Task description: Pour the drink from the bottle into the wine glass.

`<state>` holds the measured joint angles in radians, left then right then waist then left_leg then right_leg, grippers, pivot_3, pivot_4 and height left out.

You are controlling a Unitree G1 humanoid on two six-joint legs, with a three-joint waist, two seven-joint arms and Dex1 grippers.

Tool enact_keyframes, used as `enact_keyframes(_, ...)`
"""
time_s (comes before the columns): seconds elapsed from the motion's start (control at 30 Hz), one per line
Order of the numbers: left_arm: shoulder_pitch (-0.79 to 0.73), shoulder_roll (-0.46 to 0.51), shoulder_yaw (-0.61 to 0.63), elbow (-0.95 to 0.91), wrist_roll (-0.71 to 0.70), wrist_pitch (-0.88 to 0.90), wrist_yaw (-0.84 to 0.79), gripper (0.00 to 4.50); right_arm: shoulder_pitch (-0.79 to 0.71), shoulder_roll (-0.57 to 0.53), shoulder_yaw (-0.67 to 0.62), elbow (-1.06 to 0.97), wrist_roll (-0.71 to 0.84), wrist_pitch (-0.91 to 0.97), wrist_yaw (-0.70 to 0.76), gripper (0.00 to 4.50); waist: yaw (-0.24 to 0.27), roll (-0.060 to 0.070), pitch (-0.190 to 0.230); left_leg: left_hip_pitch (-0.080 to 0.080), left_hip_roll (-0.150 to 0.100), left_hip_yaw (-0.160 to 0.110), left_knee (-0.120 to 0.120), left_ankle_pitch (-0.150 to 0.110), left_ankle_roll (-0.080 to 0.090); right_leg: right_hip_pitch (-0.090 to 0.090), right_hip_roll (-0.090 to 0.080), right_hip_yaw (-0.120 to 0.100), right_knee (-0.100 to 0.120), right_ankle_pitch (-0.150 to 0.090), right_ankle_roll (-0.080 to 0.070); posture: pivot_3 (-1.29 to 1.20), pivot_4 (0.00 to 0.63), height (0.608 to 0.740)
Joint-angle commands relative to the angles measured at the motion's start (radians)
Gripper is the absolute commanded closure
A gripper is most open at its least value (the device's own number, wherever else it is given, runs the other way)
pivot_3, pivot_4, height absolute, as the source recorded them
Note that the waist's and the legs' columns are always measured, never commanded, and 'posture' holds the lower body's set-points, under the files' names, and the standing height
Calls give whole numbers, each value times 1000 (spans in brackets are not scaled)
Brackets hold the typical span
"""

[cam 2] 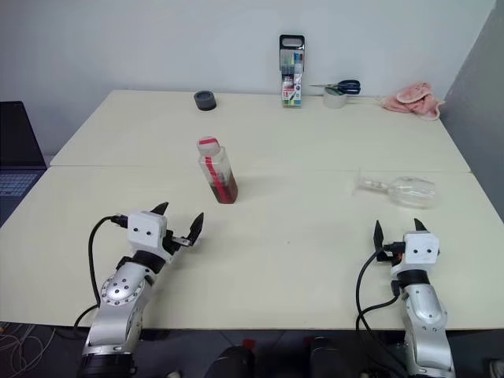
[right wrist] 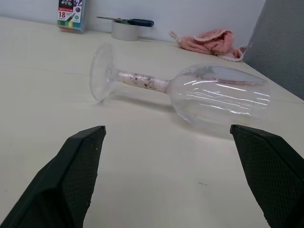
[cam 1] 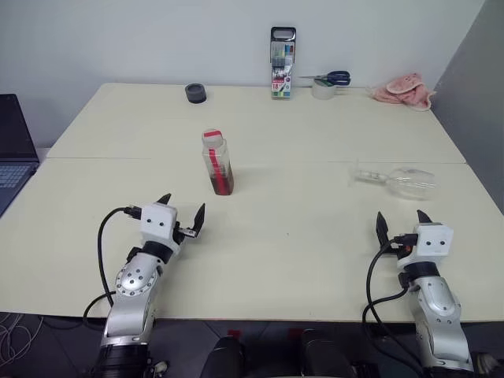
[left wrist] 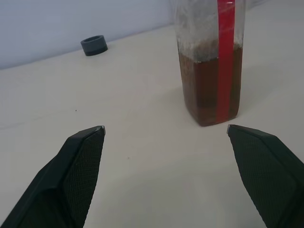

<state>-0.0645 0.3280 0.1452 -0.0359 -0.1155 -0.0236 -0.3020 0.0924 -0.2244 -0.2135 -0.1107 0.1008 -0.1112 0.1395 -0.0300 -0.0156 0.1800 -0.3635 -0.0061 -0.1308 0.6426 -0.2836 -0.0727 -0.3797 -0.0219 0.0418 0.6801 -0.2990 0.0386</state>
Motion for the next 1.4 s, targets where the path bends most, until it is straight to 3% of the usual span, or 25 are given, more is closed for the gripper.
enact_keyframes(0.03,-9,1,18,-28,-42,-23,-30,143,2,0,-9,-21,10,-17,5,0,0,0,0,0,0,0,0,0,0,0,0,0,0,0,0,0,150,740)
enact_keyframes(0.43,7,-32,15,-38,-78,18,-13,143,12,-28,21,-82,56,13,103,0,0,0,0,0,0,0,0,0,0,0,0,0,0,0,0,0,150,740)
enact_keyframes(0.63,-40,-68,-5,-51,-84,89,24,143,-1,-165,143,-314,274,265,361,0,0,0,0,0,0,-1,1,0,0,0,0,-1,0,0,0,0,150,740)
enact_keyframes(0.8,-106,-81,-30,-52,-79,151,29,143,-84,-289,154,-452,453,492,447,0,1,0,0,-1,-1,-1,2,0,0,1,0,-1,0,0,0,0,150,740)
enact_keyframes(0.97,-175,-80,-59,-33,-53,200,38,143,-143,-351,145,-465,482,549,481,0,1,-1,0,-1,-1,-2,2,0,0,1,0,-2,0,0,0,0,150,740)
enact_keyframes(1.4,-313,-118,-81,30,-17,244,84,143,-163,-377,143,-478,495,573,514,0,2,-2,1,-1,-1,-1,2,0,0,1,0,-2,-1,0,1,0,150,740)
